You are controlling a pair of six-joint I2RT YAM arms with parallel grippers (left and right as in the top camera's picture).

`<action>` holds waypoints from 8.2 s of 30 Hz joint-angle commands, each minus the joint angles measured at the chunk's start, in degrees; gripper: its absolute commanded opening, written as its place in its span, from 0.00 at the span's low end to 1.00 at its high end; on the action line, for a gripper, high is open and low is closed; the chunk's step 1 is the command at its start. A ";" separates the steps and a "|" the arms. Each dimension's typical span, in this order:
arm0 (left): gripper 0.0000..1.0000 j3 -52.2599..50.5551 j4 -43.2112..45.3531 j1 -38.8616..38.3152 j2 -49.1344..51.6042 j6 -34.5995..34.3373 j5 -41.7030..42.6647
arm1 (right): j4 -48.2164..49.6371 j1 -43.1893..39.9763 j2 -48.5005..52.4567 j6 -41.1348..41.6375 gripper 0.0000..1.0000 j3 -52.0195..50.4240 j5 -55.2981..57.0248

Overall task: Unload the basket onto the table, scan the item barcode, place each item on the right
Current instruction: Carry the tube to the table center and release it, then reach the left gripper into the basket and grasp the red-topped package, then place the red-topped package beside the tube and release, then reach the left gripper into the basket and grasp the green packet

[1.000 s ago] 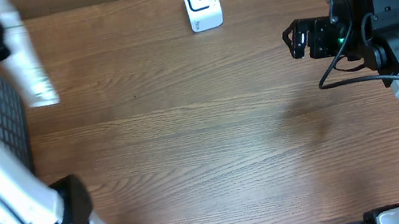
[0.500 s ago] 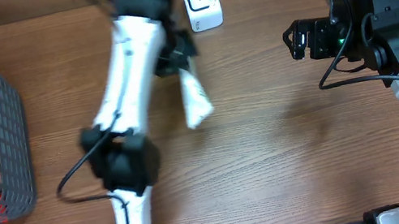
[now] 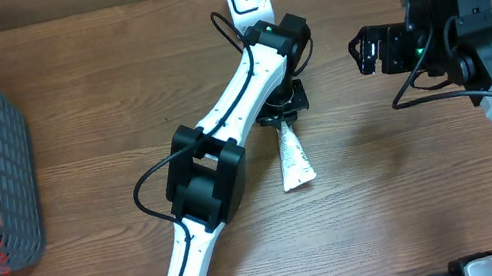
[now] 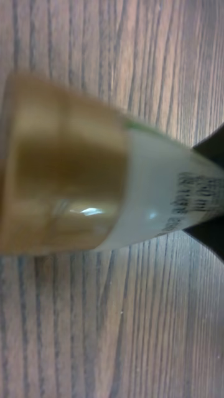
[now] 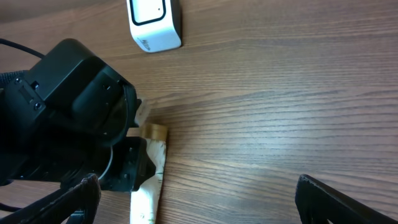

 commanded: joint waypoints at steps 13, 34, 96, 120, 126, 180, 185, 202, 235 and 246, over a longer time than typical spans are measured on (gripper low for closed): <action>0.75 22.86 -9.46 10.40 -5.25 14.19 0.11 | 2.38 0.24 1.53 0.11 1.00 1.51 -0.28; 0.83 43.01 -15.89 49.68 -25.62 25.33 -13.60 | 1.14 0.24 1.53 0.11 1.00 1.51 -0.31; 1.00 -23.43 42.45 76.72 -13.14 55.32 -8.61 | 2.43 0.24 1.53 -0.04 1.00 1.51 1.20; 0.04 -20.61 38.14 79.71 -8.09 52.87 -2.86 | 2.49 0.24 1.53 0.15 1.00 1.51 1.20; 0.04 -13.88 34.47 79.67 -12.44 49.11 -2.78 | 3.08 0.24 1.53 0.15 1.00 1.51 1.20; 0.40 -9.38 8.37 10.78 -9.16 12.59 4.26 | 3.54 0.24 2.16 -0.09 1.00 1.51 1.22; 0.66 -3.28 2.36 11.85 -12.02 14.62 4.26 | 3.58 0.24 2.16 -0.09 1.00 1.51 1.25; 0.82 32.98 -16.85 54.73 -33.90 13.22 -8.72 | 3.96 0.24 2.16 -0.09 1.00 1.51 1.22; 1.00 -18.03 17.35 80.85 -14.64 -2.29 -11.08 | 1.31 0.24 2.16 -0.04 1.00 1.51 1.18; 0.58 -17.97 20.48 80.85 -9.60 2.95 -2.84 | 0.72 0.24 2.16 -0.04 1.00 1.51 1.20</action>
